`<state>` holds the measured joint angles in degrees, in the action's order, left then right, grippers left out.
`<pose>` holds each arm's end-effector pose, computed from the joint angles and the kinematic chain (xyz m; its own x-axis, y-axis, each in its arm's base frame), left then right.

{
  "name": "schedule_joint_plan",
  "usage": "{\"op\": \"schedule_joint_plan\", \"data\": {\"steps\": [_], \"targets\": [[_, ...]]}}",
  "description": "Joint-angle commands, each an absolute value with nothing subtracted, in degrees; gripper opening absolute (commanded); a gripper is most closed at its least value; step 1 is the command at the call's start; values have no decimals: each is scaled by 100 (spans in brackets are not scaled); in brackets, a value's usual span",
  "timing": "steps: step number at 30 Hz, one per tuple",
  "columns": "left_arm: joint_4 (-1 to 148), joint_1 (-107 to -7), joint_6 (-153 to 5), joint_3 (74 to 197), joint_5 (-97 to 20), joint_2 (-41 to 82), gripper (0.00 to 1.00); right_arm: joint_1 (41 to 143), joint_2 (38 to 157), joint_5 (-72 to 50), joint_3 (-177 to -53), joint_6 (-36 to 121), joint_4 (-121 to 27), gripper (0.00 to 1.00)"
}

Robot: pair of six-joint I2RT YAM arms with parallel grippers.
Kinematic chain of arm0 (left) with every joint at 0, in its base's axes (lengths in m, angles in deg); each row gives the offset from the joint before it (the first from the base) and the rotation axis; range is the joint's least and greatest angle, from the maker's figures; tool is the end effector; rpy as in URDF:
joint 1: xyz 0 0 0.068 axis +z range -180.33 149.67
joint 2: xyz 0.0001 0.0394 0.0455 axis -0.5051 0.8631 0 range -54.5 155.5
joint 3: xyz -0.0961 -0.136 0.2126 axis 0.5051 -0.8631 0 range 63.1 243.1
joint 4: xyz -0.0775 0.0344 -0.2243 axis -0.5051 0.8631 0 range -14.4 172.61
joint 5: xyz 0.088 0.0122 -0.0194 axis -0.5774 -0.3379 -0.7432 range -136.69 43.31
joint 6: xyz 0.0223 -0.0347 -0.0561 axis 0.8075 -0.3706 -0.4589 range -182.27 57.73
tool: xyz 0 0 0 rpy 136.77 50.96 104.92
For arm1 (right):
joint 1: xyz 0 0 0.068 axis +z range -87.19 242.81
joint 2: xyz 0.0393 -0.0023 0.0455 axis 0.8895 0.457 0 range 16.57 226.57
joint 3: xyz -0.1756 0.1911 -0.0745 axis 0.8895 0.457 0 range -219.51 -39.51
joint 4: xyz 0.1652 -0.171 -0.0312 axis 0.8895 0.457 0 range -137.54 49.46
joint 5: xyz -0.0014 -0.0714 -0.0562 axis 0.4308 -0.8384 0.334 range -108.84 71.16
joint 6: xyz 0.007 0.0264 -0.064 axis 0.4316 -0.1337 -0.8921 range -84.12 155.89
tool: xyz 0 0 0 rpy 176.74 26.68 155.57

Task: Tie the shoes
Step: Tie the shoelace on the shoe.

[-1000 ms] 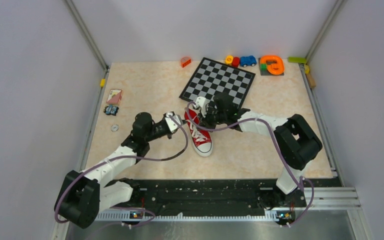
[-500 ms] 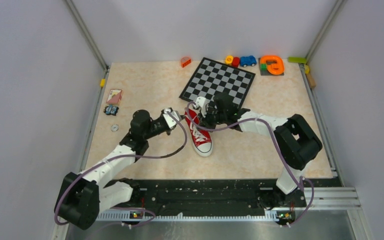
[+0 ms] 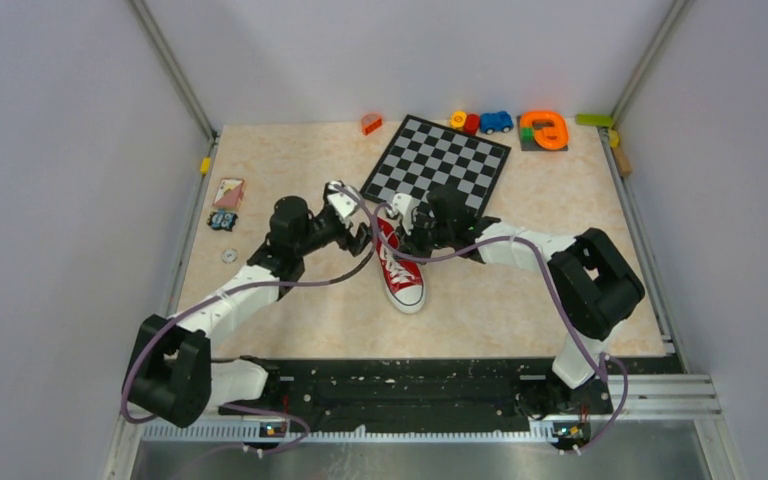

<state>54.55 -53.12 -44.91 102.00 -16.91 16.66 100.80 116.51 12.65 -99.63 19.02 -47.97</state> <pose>0.2436 -0.1328 0.2691 0.0634 0.2544 -0.9650 0.8030 0.5612 0.2007 0.2720 0.2499 0.1972 -0.2342 -0.4967 -0.8357 -0.9519 0.2920 0.0931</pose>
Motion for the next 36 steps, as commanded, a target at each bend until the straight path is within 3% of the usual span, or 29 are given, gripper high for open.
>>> {"op": "schedule_joint_plan", "data": {"steps": [1, 5, 8, 10, 12, 14, 15, 16, 18, 25, 30, 33, 36], "targets": [[5007, -5241, -5711, 9972, -2522, 1378, 83, 10025, 11701, 1424, -10180, 1939, -4908, 0], [6005, -4992, -6885, 10059, -3626, 917, 85, 10016, 11724, 1437, -10191, 1994, -4915, 0], [6723, -4807, -7645, 10147, -3587, 668, 86, 9999, 11730, 1469, -10196, 2024, -4911, 0], [6928, -4792, -8655, 9988, -4149, 522, 88, 9989, 11714, 1482, -10180, 2031, -4918, 0], [7513, -4783, -9622, 9936, -4399, 459, 96, 9990, 11705, 1483, -10171, 2045, -4937, 0], [7385, -4778, -9750, 9767, -3538, 511, 86, 9988, 11716, 1504, -10168, 2082, -4955, 0], [7120, -4792, -9925, 9635, -3057, 593, 77, 9982, 11727, 1515, -10168, 2104, -4976, 0], [6738, -4807, -10158, 9475, -2614, 696, 59, 9981, 11743, 1525, -10178, 2133, -4986, 0], [6048, -4966, -10586, 9195, -2105, 937, 48, 9981, 11764, 1515, -10190, 2152, -4954, 0], [5437, -5667, -10824, 9110, -2415, 1582, 50, 9953, 11726, 1535, -10165, 2165, -4962, 0], [5172, -5841, -11219, 9167, -2613, 1968, 48, 9954, 11712, 1552, -10149, 2173, -4965, 0], [5232, -5901, -11291, 9282, -2706, 2207, 41, 9954, 11716, 1561, -10149, 2175, -4979, 0], [5333, -5959, -11300, 9419, -2843, 2383, 42, 9954, 11716, 1579, -10154, 2182, -4975, 0]]}}
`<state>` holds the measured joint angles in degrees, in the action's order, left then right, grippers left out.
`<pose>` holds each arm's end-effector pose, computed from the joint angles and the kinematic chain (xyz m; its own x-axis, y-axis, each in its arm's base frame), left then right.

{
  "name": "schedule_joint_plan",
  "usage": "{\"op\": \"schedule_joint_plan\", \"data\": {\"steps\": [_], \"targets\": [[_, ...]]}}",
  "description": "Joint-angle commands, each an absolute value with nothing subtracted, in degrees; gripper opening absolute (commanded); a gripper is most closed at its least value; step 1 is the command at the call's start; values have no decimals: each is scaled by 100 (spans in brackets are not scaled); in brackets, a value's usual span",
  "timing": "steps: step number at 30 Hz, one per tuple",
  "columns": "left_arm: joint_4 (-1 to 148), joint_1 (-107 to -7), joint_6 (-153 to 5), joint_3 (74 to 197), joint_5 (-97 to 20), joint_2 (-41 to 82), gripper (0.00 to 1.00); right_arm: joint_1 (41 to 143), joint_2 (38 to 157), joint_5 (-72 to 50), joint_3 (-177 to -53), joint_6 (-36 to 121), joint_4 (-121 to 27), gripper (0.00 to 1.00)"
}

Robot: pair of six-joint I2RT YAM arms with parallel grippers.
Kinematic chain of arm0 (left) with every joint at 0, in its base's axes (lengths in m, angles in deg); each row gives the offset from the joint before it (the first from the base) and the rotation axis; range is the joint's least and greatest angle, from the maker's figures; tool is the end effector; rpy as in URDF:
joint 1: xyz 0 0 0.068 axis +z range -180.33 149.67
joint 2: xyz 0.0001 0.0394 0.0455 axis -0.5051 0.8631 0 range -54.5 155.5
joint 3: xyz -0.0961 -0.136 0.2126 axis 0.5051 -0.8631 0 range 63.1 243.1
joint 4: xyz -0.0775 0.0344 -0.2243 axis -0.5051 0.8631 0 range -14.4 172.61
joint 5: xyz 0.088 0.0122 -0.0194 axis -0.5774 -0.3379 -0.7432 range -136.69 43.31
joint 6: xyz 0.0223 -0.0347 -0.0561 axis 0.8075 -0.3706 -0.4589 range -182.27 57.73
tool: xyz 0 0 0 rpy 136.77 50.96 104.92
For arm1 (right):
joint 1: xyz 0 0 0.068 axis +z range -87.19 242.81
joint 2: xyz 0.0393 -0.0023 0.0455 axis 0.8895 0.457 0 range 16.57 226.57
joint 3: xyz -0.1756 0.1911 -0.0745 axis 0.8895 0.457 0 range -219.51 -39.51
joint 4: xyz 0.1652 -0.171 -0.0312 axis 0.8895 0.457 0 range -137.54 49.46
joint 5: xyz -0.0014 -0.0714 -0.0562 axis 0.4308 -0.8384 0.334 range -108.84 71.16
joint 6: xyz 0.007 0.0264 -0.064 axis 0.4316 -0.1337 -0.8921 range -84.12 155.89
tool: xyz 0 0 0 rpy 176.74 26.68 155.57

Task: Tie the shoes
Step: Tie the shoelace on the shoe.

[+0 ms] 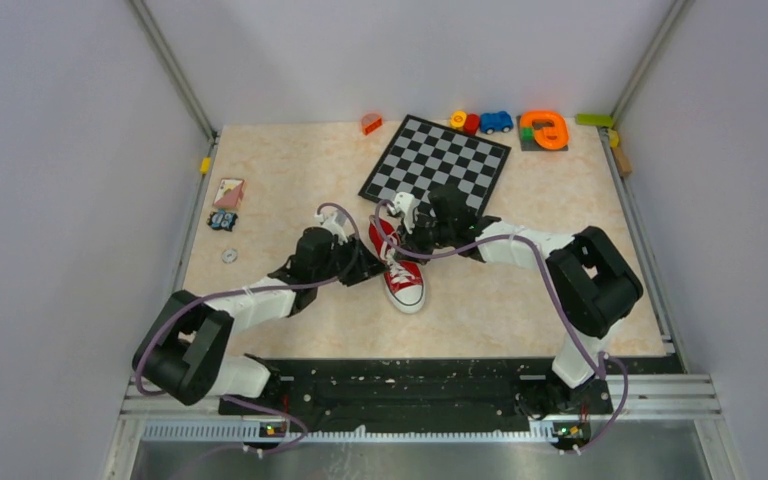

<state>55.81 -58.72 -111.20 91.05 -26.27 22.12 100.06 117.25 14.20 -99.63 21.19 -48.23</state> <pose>0.2214 -0.1421 0.1793 -0.8177 -0.3611 -0.4483 0.1490 0.6194 -0.7708 0.2750 0.2479 0.1936 -0.2805 -0.4804 -0.8310 -0.9424 0.3020 0.1435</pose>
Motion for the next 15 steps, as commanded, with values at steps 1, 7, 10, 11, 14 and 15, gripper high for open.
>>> {"op": "schedule_joint_plan", "data": {"steps": [1, 7, 10, 11, 14, 15], "targets": [[5351, -5974, -11291, 9467, -2871, 2433, 42, 9954, 11714, 1579, -10155, 2182, -4982, 0], [5430, -6039, -11259, 9714, -2944, 2704, 43, 9954, 11715, 1618, -10156, 2173, -4984, 0], [5531, -6068, -11213, 9826, -2997, 2829, 39, 9954, 11722, 1627, -10152, 2173, -4987, 0], [5625, -6102, -11174, 9870, -3070, 2847, 38, 9954, 11721, 1631, -10156, 2173, -4984, 0], [6015, -6235, -10991, 10050, -3412, 2882, 38, 9953, 11721, 1632, -10151, 2173, -4989, 0], [6140, -6281, -10934, 10113, -3491, 2890, 38, 9950, 11715, 1632, -10156, 2173, -4984, 0]]}}
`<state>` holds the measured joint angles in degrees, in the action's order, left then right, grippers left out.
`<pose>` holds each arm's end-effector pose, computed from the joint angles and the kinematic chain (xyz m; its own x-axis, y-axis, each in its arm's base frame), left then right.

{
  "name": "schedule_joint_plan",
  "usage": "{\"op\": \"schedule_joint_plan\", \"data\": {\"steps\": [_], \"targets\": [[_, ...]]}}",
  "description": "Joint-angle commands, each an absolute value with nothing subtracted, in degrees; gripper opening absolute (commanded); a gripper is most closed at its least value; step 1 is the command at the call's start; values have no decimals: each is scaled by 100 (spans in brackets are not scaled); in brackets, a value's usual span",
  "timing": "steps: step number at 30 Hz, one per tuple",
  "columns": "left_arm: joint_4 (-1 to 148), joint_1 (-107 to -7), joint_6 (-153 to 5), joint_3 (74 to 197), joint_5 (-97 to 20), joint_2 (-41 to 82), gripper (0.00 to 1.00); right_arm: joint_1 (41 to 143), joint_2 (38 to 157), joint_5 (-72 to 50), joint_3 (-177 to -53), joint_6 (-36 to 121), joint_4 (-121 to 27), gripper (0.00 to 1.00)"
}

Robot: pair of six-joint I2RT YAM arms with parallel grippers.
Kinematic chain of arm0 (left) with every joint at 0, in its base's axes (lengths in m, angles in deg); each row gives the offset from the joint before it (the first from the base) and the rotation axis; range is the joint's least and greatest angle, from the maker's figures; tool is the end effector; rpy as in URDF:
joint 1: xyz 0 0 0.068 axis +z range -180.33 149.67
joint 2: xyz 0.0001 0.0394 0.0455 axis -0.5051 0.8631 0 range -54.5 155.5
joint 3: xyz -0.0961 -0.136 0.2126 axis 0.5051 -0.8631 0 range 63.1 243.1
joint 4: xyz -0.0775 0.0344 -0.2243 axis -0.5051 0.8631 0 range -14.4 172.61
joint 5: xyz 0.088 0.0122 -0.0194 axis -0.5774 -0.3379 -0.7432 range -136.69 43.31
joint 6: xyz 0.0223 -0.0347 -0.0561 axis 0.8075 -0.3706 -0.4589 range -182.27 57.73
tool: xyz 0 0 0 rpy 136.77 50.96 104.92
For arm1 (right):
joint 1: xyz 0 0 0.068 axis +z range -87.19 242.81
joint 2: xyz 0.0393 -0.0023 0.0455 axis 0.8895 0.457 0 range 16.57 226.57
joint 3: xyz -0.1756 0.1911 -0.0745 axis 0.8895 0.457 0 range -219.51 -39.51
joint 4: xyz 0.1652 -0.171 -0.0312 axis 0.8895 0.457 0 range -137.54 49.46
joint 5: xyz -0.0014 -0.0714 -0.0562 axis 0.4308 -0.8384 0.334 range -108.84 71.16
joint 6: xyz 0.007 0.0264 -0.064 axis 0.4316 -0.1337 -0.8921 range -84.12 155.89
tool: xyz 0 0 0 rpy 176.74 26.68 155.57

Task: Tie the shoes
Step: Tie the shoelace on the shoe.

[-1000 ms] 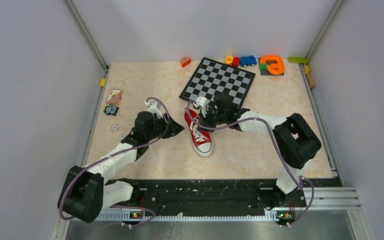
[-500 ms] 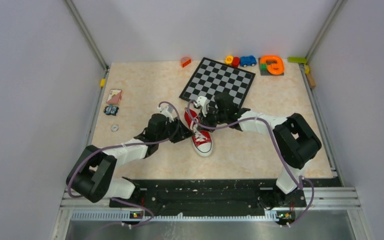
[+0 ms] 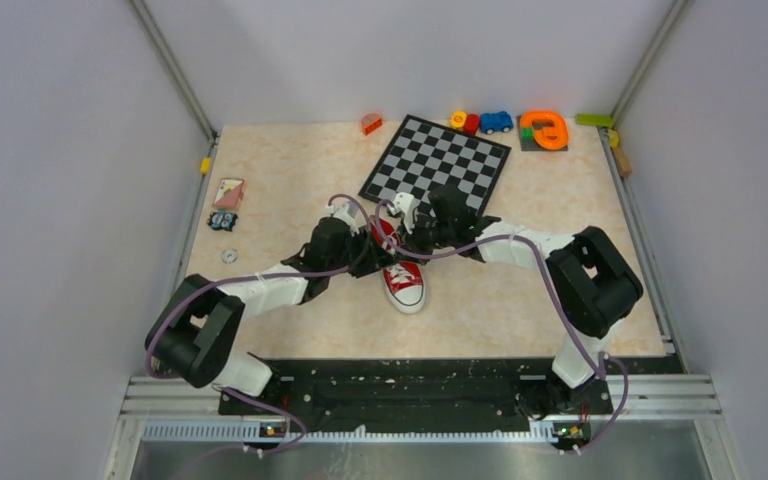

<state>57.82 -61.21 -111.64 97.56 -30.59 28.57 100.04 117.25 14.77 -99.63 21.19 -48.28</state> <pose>0.2412 -0.1625 0.1803 -0.8157 -0.3617 -0.4513 0.1204 0.6570 -0.7442 0.2747 0.2481 0.1939 -0.2796 -0.4778 -0.8328 -0.9441 0.2943 0.1481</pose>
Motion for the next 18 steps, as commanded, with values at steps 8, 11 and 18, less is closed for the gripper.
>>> {"op": "schedule_joint_plan", "data": {"steps": [8, 11, 18], "targets": [[7154, -6528, -10628, 10551, -4139, 2880, 26, 9955, 11725, 1632, -10155, 2178, -4976, 0], [7362, -6554, -10543, 10595, -4206, 2850, 30, 9958, 11724, 1632, -10155, 2173, -4977, 0], [8202, -6752, -10368, 11083, -4611, 3127, 34, 9954, 11725, 1654, -10165, 2174, -4972, 0]]}}
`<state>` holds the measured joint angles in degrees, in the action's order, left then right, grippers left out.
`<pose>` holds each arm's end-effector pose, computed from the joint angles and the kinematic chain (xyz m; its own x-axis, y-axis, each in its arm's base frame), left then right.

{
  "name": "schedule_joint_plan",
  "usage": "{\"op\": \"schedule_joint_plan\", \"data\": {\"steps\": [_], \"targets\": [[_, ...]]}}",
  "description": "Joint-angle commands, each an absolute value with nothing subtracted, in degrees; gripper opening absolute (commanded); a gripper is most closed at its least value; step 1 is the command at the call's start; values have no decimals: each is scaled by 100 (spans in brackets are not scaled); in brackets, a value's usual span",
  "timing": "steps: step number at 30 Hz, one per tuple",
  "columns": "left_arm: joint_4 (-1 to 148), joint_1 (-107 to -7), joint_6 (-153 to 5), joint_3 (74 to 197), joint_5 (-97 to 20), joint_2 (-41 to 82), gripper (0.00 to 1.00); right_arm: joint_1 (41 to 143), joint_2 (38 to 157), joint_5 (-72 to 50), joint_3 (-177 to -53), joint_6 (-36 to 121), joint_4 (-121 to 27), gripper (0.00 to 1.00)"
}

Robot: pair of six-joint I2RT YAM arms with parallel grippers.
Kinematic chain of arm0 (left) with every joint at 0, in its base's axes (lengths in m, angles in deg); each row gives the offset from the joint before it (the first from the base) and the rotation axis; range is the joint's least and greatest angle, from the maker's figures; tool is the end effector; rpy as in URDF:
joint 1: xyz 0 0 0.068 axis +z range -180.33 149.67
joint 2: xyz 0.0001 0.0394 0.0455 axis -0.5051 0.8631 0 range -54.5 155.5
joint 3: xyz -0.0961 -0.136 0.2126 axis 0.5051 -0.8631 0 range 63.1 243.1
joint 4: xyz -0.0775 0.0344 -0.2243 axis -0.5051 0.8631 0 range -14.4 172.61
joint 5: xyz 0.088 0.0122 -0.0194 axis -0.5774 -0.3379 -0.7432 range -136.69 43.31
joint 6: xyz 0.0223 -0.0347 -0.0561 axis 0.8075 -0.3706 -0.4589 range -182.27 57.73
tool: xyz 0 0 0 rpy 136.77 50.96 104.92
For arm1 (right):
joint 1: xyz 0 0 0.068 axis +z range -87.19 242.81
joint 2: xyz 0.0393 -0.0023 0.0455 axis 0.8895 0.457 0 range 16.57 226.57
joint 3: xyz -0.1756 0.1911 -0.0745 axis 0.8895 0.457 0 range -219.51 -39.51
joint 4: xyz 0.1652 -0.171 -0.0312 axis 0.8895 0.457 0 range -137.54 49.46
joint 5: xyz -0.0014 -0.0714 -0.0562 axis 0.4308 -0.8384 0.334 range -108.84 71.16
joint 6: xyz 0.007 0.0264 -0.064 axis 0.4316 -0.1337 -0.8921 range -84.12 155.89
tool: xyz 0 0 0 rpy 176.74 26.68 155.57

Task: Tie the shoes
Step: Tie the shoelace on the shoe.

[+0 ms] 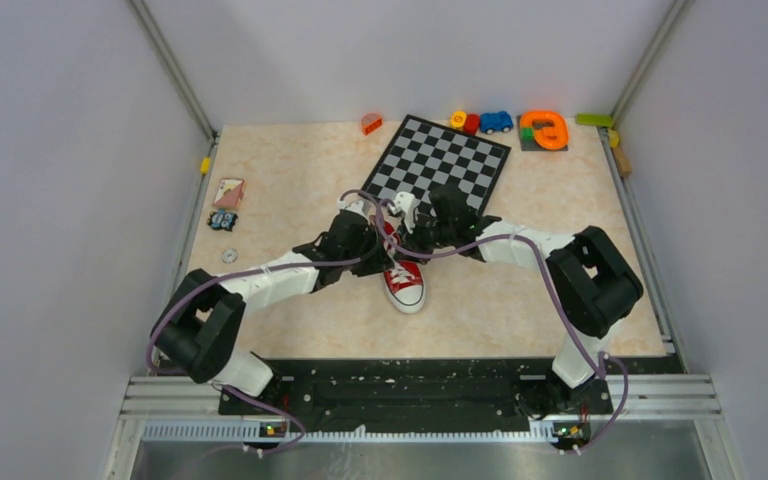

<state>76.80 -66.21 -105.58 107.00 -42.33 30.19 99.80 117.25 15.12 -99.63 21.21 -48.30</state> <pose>0.2405 -0.1792 0.1868 -0.8267 -0.2462 -0.5059 0.0867 0.8327 -0.5468 0.2755 0.2471 0.1940 -0.2814 -0.4750 -0.8337 -0.9439 0.2935 0.1514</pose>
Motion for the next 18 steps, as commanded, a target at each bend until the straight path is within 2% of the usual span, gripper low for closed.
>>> {"op": "schedule_joint_plan", "data": {"steps": [1, 4, 7, 18], "targets": [[8252, -6759, -10360, 11110, -4616, 3147, 32, 9951, 11722, 1658, -10160, 2173, -4968, 0], [8272, -6780, -10325, 11170, -4616, 3209, 22, 9953, 11723, 1659, -10165, 2173, -4971, 0], [8368, -6789, -10299, 11229, -4616, 3223, 0, 9945, 11729, 1654, -10165, 2176, -4968, 0], [9128, -6782, -9823, 11550, -4591, 2839, 0, 9875, 11778, 1387, -10135, 2296, -4941, 0]]}}
